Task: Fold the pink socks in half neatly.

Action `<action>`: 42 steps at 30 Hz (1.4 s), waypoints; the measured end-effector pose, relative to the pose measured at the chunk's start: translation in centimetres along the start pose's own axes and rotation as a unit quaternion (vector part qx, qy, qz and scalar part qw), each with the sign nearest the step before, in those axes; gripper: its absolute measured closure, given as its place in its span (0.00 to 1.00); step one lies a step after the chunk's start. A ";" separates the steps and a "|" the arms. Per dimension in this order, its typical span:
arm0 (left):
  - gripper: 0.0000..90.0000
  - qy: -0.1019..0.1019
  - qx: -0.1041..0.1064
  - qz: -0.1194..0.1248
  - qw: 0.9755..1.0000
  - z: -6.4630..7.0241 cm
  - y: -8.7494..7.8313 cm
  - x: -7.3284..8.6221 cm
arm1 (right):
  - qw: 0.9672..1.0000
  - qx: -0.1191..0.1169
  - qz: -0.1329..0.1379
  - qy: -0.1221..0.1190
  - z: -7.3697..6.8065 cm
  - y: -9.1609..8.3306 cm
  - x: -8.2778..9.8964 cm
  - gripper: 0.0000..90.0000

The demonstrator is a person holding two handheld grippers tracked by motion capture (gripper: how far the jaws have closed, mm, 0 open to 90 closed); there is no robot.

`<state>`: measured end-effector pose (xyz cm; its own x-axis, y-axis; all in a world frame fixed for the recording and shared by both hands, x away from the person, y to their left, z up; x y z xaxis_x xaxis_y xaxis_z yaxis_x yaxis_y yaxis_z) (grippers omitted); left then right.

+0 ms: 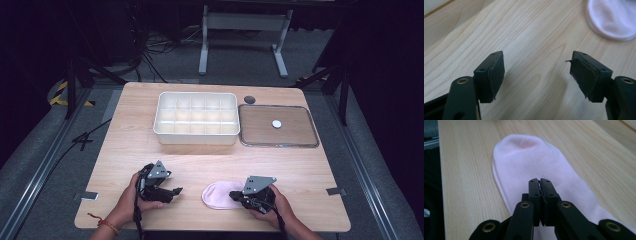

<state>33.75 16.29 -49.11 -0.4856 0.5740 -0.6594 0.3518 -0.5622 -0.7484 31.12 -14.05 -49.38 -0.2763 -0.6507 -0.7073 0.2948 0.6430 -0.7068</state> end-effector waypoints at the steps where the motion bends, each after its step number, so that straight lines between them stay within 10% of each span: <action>1: 0.33 -0.002 0.005 0.004 1.000 0.2 0.1 -0.2 | 1.000 0.000 -0.002 -0.004 0.0 0.2 0.1 0.98; 13: 0.42 -0.019 0.061 0.033 0.997 3.3 2.5 -3.7 | 1.000 -0.004 0.008 0.002 0.0 0.8 -0.1 0.99; 42: 0.58 0.045 0.023 -0.025 0.998 5.6 4.9 -4.4 | 1.000 -0.008 0.002 -0.015 -0.1 0.7 -0.1 0.99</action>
<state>33.09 7.69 -49.44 -0.4266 0.6519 -0.6269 0.2916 -0.5570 -0.7776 31.32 -13.46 -49.80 -0.2472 -0.6594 -0.7100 0.2815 0.6523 -0.7038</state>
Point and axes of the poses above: each handheld gripper's, and its own axes: y roughly forward along the jaws, x roughly out of its underside, z roughly to its right, the point moved 3 cm from there along y, roughly forward along the jaws, and after that the axes turned 2 degrees about -z, right-handed, at the moved point
